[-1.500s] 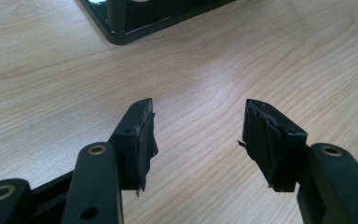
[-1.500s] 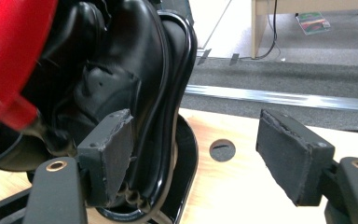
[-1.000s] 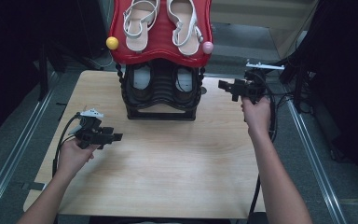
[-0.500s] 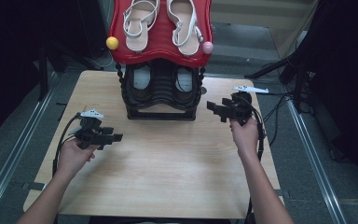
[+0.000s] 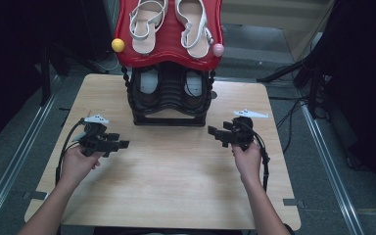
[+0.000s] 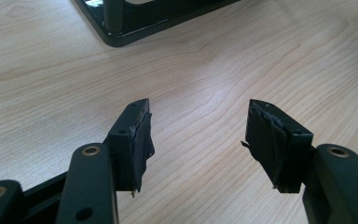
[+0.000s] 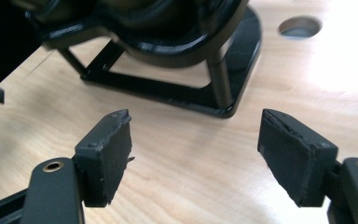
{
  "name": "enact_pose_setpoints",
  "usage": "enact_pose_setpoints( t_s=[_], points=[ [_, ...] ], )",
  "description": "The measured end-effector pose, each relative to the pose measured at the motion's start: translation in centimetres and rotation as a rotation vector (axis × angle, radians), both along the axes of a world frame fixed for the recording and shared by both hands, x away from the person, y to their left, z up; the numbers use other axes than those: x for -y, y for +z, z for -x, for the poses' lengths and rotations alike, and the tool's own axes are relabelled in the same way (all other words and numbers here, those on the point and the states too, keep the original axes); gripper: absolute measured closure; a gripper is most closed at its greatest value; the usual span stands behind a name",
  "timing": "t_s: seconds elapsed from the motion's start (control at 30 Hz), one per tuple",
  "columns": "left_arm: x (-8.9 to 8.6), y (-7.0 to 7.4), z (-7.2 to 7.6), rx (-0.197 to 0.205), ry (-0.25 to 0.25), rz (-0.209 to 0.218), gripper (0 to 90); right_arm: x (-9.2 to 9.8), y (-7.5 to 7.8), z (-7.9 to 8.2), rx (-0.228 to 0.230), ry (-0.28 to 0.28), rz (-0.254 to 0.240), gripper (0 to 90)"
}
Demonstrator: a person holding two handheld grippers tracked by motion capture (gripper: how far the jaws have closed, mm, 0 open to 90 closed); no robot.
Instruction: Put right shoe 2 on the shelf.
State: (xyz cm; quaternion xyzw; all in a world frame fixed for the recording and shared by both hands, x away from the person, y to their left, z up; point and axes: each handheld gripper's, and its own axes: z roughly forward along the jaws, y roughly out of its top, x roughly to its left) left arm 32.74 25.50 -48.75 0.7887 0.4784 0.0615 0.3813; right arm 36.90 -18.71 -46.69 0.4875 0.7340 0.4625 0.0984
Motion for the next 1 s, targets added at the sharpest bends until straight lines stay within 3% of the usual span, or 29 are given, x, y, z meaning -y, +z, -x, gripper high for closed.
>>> enact_pose_setpoints(
  t_s=[0.43, 0.63, 1.0],
  points=[
    [0.1, 0.1, -0.1, 0.005, -0.006, 0.004, 39.7, -1.7, -3.4, 1.5, -0.031, 0.031, 0.012, 27.4],
    [0.2, -0.1, -0.2, -0.002, -0.012, -0.002, 39.2, -2.3, -3.7, 1.5, -0.049, 0.055, 0.023, 27.3],
    [0.4, -0.4, -0.3, -0.009, -0.023, -0.014, 38.6, -2.5, -4.0, 1.1, -0.036, 0.059, 0.036, 28.0]
  ],
)
